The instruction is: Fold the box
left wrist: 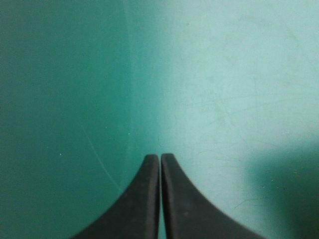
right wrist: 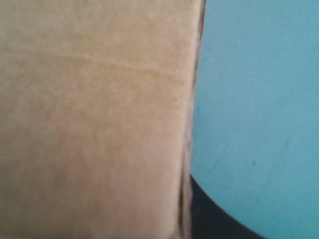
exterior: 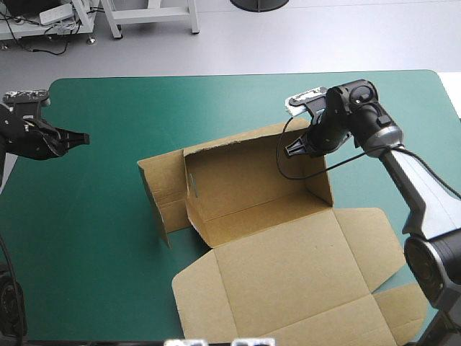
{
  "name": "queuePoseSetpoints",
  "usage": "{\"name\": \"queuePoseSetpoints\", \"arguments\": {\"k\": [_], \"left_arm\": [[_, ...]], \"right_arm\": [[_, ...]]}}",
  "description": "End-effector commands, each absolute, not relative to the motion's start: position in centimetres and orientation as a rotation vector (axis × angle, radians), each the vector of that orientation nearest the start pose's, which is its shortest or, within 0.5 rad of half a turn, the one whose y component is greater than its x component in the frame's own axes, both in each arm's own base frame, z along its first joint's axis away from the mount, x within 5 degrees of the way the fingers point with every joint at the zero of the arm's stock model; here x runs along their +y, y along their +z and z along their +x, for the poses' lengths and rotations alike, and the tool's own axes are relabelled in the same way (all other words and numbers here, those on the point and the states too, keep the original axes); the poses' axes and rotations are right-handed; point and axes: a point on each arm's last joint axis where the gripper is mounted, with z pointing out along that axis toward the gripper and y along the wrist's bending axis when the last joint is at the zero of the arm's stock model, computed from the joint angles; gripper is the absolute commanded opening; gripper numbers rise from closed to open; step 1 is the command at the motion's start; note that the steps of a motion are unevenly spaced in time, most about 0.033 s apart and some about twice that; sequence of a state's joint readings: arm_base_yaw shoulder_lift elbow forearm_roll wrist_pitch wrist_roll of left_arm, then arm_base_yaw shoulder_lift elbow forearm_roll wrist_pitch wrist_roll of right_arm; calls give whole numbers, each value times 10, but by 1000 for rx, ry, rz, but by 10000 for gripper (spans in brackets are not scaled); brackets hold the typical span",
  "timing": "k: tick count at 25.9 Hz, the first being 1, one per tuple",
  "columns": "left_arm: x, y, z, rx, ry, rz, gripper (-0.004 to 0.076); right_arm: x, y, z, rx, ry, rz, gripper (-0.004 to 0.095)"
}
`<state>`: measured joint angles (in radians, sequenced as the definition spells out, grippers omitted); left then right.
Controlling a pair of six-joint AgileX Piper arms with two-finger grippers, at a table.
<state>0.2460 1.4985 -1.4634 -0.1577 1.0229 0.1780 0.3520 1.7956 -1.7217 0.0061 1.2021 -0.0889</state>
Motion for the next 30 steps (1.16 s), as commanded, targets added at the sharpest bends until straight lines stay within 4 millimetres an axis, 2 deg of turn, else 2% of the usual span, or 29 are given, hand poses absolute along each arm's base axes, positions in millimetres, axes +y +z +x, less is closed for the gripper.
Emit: {"name": "queuePoseSetpoints", "arguments": {"k": [1,3,7,10,17,20,23,24,26,28,30], "left_arm": [[63,390,307,2416,-41,-137,1],[63,390,307,2417,-46,-135,1],[62,389,307,2422,-52,-132,0],[60,390,307,2414,-86,-118,0],[58,390,307,2412,-110,-101,0],[57,390,307,2411,-118,-98,0],[57,390,307,2414,-122,-95,0],[57,390,307,2418,-123,-95,0],[57,390,307,2418,-123,-95,0],[57,390,307,2416,-123,-95,0],[57,390,307,2418,-123,-95,0]], "right_arm": [[135,332,365,2688,105,-606,-19],[136,327,374,2641,115,-611,-19],[139,331,383,2534,120,-616,-13],[139,335,386,2499,106,-620,62],[141,351,388,2440,118,-602,455],[141,360,389,2415,118,-595,568],[140,381,388,2359,123,-583,580],[139,394,384,2363,123,-586,580],[135,406,373,2443,106,-635,580],[132,418,366,2413,97,-628,580],[133,421,363,2407,107,-625,581]]}}
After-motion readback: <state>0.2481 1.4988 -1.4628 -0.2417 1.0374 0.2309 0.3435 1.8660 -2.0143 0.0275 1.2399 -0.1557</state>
